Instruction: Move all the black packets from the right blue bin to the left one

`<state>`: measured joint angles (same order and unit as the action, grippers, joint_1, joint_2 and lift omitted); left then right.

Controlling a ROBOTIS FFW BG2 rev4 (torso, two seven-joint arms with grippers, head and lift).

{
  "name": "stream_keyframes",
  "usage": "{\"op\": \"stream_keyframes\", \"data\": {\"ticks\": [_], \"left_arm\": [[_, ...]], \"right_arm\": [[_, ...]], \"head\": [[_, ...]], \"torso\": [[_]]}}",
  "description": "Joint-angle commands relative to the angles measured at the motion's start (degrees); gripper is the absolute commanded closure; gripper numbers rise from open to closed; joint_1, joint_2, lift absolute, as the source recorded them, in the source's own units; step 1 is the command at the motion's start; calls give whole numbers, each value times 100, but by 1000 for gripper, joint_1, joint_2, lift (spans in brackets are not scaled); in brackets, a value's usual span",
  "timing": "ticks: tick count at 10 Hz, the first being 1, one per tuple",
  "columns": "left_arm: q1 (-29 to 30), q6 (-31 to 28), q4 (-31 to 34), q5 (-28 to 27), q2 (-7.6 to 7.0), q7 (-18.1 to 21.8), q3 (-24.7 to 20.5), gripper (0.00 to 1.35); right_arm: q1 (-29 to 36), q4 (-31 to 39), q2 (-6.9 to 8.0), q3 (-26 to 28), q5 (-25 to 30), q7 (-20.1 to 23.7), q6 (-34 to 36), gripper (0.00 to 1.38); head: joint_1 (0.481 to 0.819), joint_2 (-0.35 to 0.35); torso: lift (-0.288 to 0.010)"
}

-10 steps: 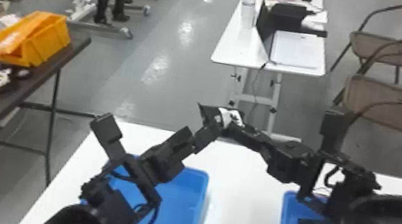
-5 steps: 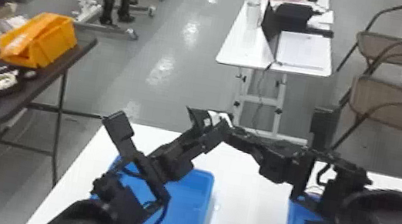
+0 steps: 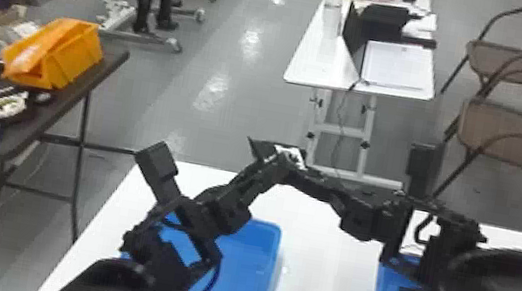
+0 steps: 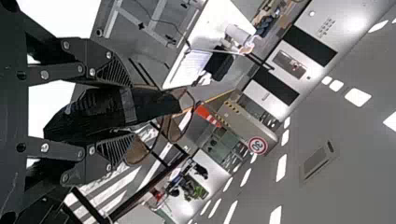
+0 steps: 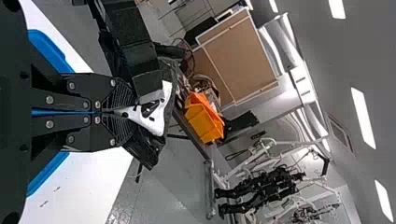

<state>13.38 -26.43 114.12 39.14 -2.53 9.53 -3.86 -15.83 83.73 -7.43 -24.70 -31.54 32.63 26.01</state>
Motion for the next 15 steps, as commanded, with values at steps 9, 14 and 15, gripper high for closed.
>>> {"op": "stream_keyframes", "data": {"ticks": [9, 14, 15], "left_arm": [[1334, 1448, -198, -3958, 268, -1383, -317, 1213], [1369, 1615, -391, -3615, 268, -1383, -379, 35], [1378, 1790, -338, -3316, 268, -1375, -344, 94]], "right_arm": [[1495, 1260, 294, 1890, 1967, -415, -808, 119], [2594, 1761, 391, 2435, 2802, -644, -1195, 121], [2857, 1911, 435, 2566, 3057, -837, -1186, 121]], "head": [[695, 259], [695, 237], [695, 221]], "torso": [[0], [0], [0]]}}
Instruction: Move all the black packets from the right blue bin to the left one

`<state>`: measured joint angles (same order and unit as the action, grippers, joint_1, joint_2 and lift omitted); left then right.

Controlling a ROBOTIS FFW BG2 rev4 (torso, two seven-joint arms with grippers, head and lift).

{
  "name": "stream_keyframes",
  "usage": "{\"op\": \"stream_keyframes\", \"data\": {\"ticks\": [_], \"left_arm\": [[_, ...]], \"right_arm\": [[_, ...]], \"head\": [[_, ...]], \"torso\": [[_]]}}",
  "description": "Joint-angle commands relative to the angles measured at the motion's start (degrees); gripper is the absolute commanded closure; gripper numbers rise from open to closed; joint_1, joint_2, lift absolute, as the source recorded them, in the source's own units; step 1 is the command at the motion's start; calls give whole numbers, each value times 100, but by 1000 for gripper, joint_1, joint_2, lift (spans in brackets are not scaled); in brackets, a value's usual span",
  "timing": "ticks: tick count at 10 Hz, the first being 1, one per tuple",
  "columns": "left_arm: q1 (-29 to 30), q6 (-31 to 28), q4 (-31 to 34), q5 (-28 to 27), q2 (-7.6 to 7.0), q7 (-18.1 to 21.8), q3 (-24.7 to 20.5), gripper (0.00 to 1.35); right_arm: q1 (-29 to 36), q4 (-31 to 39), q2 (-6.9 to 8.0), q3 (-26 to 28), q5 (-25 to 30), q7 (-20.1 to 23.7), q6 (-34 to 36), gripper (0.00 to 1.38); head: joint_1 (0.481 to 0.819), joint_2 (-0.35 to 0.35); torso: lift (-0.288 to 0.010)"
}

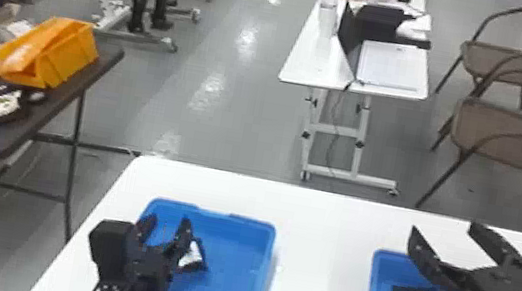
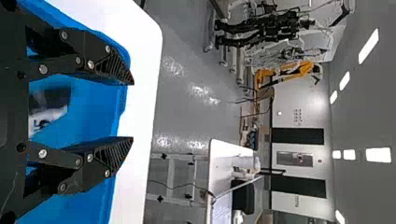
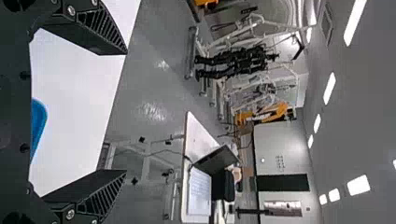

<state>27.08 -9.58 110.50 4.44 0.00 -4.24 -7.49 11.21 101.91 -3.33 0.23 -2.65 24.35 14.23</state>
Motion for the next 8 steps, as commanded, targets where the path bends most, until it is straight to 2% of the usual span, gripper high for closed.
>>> {"op": "stream_keyframes", "data": {"ticks": [1, 4, 7, 8], "left_arm": [[8, 202, 156, 224, 15, 2, 72, 165], [-53, 158, 297, 383, 15, 46, 81, 190], [-115, 70, 297, 629, 15, 231, 28, 191], [-115, 52, 297, 673, 15, 248, 46, 191]], "right_arm": [[400, 110, 69, 241, 177, -141, 80, 121], [831, -40, 96, 531, 493, -352, 669, 121], [470, -1253, 52, 874, 520, -256, 713, 125], [330, -1402, 52, 935, 555, -256, 669, 133]], "head": [[695, 191], [695, 126], [695, 81], [695, 63]], "torso": [[0], [0], [0], [0]]}}
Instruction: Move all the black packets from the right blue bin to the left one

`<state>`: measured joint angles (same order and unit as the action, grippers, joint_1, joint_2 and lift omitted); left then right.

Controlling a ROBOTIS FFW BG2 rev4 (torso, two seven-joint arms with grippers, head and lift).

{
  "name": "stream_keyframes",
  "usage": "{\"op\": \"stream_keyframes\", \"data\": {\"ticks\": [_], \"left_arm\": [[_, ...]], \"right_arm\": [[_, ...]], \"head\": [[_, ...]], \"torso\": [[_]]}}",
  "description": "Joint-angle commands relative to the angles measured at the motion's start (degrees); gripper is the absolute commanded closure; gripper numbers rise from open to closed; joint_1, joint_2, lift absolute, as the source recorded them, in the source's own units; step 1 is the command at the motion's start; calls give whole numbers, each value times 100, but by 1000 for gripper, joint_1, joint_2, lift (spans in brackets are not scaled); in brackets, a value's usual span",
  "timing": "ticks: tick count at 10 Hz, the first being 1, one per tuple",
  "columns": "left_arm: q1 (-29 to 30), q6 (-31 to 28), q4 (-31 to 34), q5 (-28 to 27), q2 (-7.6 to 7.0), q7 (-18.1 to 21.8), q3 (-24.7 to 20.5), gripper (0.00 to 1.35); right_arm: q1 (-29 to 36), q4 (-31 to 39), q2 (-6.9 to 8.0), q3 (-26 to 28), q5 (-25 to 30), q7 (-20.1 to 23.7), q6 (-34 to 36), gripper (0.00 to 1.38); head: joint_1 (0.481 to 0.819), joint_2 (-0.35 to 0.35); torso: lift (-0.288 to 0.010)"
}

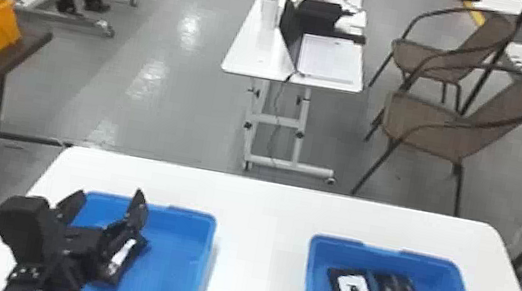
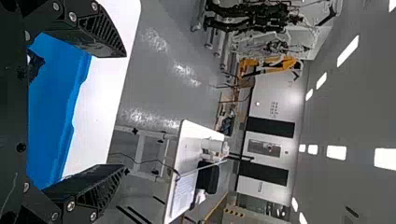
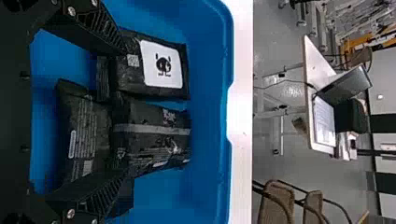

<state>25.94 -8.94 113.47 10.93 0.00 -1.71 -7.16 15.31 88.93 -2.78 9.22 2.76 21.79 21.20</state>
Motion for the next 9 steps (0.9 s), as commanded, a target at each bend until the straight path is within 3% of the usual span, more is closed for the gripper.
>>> {"op": "stream_keyframes", "data": {"ticks": [1, 8, 9], "left_arm": [[-2, -11, 0, 32, 15, 22, 13, 191], [7, 50, 0, 68, 15, 83, -40, 191], [-2, 50, 0, 50, 15, 92, -40, 191]], "right_arm": [[-204, -227, -3, 89, 146, -70, -81, 160], [-845, -1150, -20, 151, 198, -149, -344, 180], [-1003, -1440, -29, 142, 163, 36, -388, 231]], "head": [[695, 44], [695, -1], [695, 5]], "torso": [[0], [0], [0]]}}
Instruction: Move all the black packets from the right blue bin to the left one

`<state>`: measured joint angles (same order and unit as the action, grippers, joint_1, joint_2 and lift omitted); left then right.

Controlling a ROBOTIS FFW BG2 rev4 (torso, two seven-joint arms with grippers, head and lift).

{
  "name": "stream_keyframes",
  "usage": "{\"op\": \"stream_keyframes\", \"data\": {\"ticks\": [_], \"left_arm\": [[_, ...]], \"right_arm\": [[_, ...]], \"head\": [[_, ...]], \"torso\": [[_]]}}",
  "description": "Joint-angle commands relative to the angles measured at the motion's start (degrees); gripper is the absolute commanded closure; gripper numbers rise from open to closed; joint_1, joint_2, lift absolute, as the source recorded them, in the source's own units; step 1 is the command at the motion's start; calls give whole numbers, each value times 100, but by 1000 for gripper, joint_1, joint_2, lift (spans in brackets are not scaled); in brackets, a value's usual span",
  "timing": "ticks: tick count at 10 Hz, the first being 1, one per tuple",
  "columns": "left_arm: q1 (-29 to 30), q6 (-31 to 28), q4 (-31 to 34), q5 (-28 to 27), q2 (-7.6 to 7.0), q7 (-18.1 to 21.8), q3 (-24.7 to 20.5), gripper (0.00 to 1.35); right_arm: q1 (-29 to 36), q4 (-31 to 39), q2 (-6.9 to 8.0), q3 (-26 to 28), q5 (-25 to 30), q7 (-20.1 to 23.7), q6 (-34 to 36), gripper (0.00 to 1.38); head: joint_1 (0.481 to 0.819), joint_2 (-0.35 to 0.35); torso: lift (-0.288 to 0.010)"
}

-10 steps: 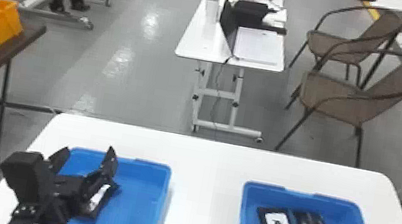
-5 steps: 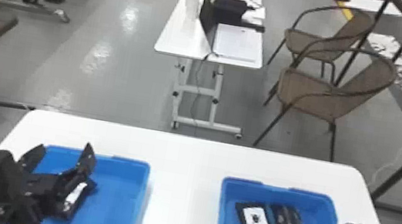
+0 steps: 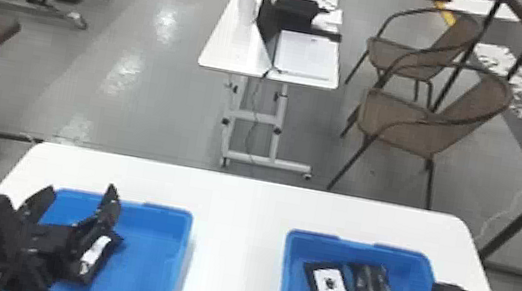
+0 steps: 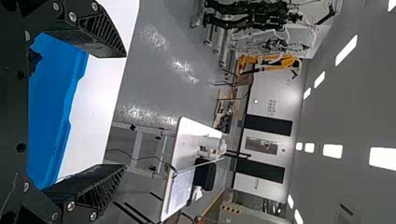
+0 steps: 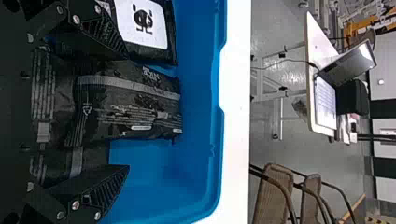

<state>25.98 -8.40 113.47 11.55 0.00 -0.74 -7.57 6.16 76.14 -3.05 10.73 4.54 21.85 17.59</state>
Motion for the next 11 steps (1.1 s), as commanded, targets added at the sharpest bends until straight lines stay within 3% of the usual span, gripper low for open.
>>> {"op": "stream_keyframes", "data": {"ticks": [1, 2, 3, 7, 11], "left_arm": [[-5, -13, 0, -12, 15, 13, 1, 191], [-5, -13, 0, -12, 15, 21, -7, 191], [-5, -13, -9, -21, 15, 30, -7, 191], [-84, -127, -79, 93, 15, 144, -43, 191], [-84, -136, -70, 208, 15, 285, -139, 191]], "right_arm": [[-229, -372, -3, -9, -41, 188, -28, 415], [-247, -399, 6, -35, -147, 205, -19, 884], [-229, -399, 23, -9, -402, 205, 69, 1052], [158, 340, 32, -62, -727, 214, 201, 1082], [817, 2906, -3, -71, -929, 724, 1176, 1081]], "head": [[695, 17], [695, 24], [695, 31], [695, 44], [695, 66]], "torso": [[0], [0], [0], [0], [0]]}}
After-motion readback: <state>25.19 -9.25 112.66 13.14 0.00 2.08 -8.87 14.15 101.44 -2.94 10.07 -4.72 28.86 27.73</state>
